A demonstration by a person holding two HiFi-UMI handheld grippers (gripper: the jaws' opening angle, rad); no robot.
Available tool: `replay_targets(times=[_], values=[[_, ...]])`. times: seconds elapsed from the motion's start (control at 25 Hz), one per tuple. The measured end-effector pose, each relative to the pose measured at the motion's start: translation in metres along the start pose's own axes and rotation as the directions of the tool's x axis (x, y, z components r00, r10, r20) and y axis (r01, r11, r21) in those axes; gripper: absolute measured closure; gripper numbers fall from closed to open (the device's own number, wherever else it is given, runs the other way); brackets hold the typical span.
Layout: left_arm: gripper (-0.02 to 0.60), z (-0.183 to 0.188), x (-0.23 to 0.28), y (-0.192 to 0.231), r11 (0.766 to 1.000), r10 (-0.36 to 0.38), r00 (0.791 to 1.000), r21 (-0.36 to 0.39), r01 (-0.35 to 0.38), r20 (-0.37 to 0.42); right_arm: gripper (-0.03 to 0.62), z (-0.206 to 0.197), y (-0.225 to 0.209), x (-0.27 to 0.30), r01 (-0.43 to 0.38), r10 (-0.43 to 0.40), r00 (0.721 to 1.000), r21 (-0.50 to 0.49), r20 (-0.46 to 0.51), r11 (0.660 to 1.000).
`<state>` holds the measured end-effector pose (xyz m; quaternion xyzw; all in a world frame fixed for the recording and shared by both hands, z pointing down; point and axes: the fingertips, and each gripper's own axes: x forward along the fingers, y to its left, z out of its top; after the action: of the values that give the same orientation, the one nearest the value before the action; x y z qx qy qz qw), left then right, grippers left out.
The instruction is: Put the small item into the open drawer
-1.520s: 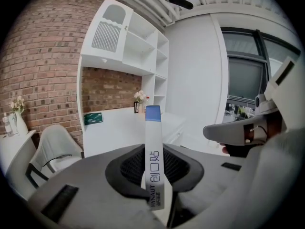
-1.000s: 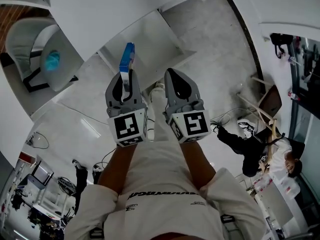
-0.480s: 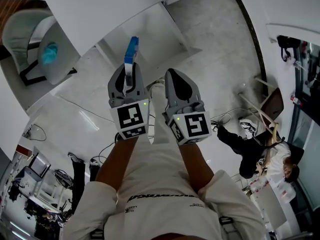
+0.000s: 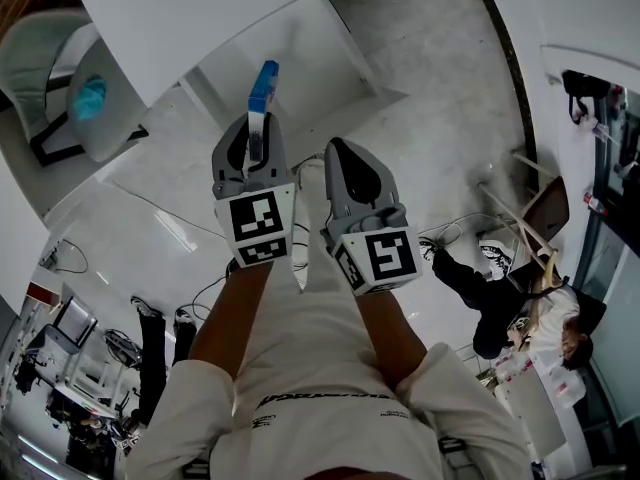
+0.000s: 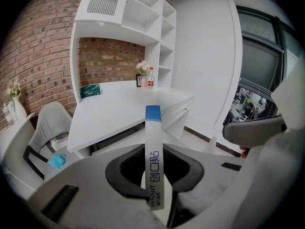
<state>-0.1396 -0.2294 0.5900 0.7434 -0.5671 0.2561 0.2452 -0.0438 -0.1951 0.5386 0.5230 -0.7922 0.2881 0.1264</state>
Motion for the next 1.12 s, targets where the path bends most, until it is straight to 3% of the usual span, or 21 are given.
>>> replay_targets(times=[0.6, 1.12], values=[[0.509, -0.037, 0.051, -0.008, 1.0, -0.009, 0.99, 0.025, 0.013, -0.144, 0.597, -0.016, -0.02, 0.019, -0.02, 0.02, 1.0, 0.014, -0.015, 1.0], [0.509, -0.071, 0.098, -0.007, 0.994, -0.052, 0.947, 0.072, 0.078, -0.318, 0.597, -0.024, -0.038, 0.028, -0.014, 0.015, 1.0, 0.023, -0.026, 1.0]])
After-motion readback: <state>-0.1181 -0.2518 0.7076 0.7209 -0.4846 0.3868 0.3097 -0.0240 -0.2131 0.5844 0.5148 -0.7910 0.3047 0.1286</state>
